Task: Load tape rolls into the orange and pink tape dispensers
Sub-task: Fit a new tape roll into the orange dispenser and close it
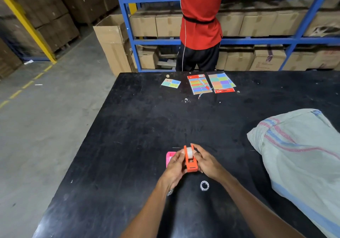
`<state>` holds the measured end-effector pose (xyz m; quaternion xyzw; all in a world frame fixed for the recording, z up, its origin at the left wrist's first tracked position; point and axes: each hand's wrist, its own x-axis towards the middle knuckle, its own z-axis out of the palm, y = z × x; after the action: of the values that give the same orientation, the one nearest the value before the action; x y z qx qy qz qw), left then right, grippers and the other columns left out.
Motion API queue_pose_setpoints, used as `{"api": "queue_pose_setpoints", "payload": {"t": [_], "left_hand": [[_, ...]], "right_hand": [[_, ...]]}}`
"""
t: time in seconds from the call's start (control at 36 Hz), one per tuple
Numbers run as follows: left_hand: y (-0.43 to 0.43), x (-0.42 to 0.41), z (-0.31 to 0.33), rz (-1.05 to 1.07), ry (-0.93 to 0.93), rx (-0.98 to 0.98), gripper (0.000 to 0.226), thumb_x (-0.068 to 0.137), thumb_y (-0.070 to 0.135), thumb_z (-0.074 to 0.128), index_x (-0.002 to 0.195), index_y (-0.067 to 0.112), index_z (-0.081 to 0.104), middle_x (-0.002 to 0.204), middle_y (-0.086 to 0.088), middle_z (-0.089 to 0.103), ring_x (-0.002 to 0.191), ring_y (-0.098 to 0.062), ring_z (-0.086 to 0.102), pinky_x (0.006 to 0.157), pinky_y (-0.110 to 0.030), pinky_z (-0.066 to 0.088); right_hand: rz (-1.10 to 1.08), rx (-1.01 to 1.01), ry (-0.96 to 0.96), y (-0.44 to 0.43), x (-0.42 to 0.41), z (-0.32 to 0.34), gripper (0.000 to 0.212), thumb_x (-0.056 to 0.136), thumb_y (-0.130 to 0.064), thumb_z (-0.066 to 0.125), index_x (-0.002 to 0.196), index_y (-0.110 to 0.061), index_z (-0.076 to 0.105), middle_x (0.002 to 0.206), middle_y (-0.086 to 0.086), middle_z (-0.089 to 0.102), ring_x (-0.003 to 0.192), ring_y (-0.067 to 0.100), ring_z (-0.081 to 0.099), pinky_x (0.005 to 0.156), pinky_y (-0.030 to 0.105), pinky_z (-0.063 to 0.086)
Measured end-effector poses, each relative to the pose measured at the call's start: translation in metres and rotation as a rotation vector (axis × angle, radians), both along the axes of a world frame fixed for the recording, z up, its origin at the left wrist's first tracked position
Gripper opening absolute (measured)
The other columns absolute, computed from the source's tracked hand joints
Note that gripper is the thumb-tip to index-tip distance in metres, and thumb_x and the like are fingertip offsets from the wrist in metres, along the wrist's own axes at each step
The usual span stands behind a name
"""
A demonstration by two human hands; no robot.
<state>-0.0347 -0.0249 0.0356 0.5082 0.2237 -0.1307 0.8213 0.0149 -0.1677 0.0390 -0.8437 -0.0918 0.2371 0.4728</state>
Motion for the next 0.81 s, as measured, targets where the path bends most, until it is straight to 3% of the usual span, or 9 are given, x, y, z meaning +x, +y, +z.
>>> {"api": "queue_pose_setpoints", "payload": {"t": [0.06, 0.08, 0.14, 0.19, 0.31, 0.5, 0.67, 0.81], "left_hand": [[-0.003, -0.002, -0.001, 0.032, 0.016, -0.043, 0.026, 0.103, 0.027, 0.038, 0.121, 0.022, 0.057, 0.105, -0.008, 0.075, 0.095, -0.024, 0.072, 0.081, -0.042, 0.059], [-0.004, -0.002, -0.002, 0.038, 0.017, -0.06, 0.026, 0.103, 0.029, 0.038, 0.121, 0.023, 0.056, 0.105, -0.008, 0.075, 0.095, -0.024, 0.072, 0.081, -0.043, 0.059], [-0.006, -0.003, -0.003, 0.051, 0.016, -0.083, 0.028, 0.103, 0.03, 0.038, 0.124, 0.019, 0.054, 0.105, -0.01, 0.075, 0.093, -0.025, 0.072, 0.081, -0.044, 0.059], [-0.009, -0.004, -0.004, 0.073, 0.016, -0.1, 0.028, 0.102, 0.028, 0.042, 0.125, 0.016, 0.053, 0.099, -0.01, 0.075, 0.084, -0.024, 0.073, 0.076, -0.041, 0.059], [-0.011, -0.001, -0.002, 0.122, 0.031, -0.133, 0.025, 0.099, 0.022, 0.05, 0.122, 0.015, 0.055, 0.091, -0.012, 0.071, 0.077, -0.021, 0.068, 0.065, -0.034, 0.057], [-0.012, 0.006, -0.001, 0.132, 0.034, -0.135, 0.024, 0.101, 0.028, 0.046, 0.119, 0.015, 0.056, 0.096, -0.012, 0.073, 0.083, -0.023, 0.068, 0.069, -0.036, 0.057], [-0.007, 0.006, 0.002, 0.139, 0.039, -0.095, 0.033, 0.097, 0.029, 0.054, 0.126, 0.012, 0.052, 0.099, -0.011, 0.07, 0.081, -0.02, 0.065, 0.074, -0.037, 0.054], [-0.005, 0.006, 0.006, 0.163, 0.042, -0.093, 0.036, 0.092, 0.02, 0.061, 0.126, 0.011, 0.051, 0.094, -0.01, 0.07, 0.072, -0.018, 0.065, 0.066, -0.033, 0.054]], "right_hand": [[0.014, -0.116, -0.119, 0.0, -0.001, -0.003, 0.044, 0.103, -0.03, 0.045, 0.146, -0.033, 0.044, 0.106, -0.003, 0.052, 0.104, 0.013, 0.056, 0.104, 0.033, 0.041], [0.006, -0.132, -0.172, 0.0, -0.002, -0.004, 0.044, 0.102, -0.027, 0.048, 0.146, -0.03, 0.045, 0.103, -0.003, 0.048, 0.1, 0.012, 0.055, 0.105, 0.034, 0.042], [-0.019, -0.145, -0.297, -0.002, -0.002, -0.002, 0.042, 0.097, -0.029, 0.055, 0.14, -0.031, 0.052, 0.098, -0.006, 0.041, 0.085, 0.007, 0.052, 0.096, 0.04, 0.05], [-0.012, -0.166, -0.426, -0.006, -0.001, 0.004, 0.035, 0.094, -0.032, 0.058, 0.129, -0.033, 0.058, 0.099, -0.01, 0.042, 0.078, 0.004, 0.05, 0.085, 0.039, 0.053], [0.151, -0.219, -0.626, -0.009, 0.002, 0.025, 0.021, 0.092, -0.035, 0.06, 0.113, -0.038, 0.063, 0.105, -0.019, 0.049, 0.098, 0.002, 0.051, 0.086, 0.032, 0.039], [0.295, -0.407, -0.766, -0.003, 0.004, 0.034, 0.024, 0.083, -0.04, 0.063, 0.107, -0.035, 0.062, 0.11, -0.019, 0.056, 0.101, 0.007, 0.05, 0.084, 0.033, 0.034], [0.251, -0.369, -0.834, 0.001, 0.007, 0.038, 0.008, 0.091, -0.034, 0.06, 0.093, -0.03, 0.067, 0.097, -0.015, 0.066, 0.091, 0.009, 0.055, 0.083, 0.034, 0.035], [0.246, -0.361, -0.878, 0.001, 0.008, 0.043, 0.011, 0.091, -0.028, 0.061, 0.082, -0.026, 0.068, 0.092, -0.014, 0.068, 0.091, 0.011, 0.056, 0.083, 0.034, 0.034]]}}
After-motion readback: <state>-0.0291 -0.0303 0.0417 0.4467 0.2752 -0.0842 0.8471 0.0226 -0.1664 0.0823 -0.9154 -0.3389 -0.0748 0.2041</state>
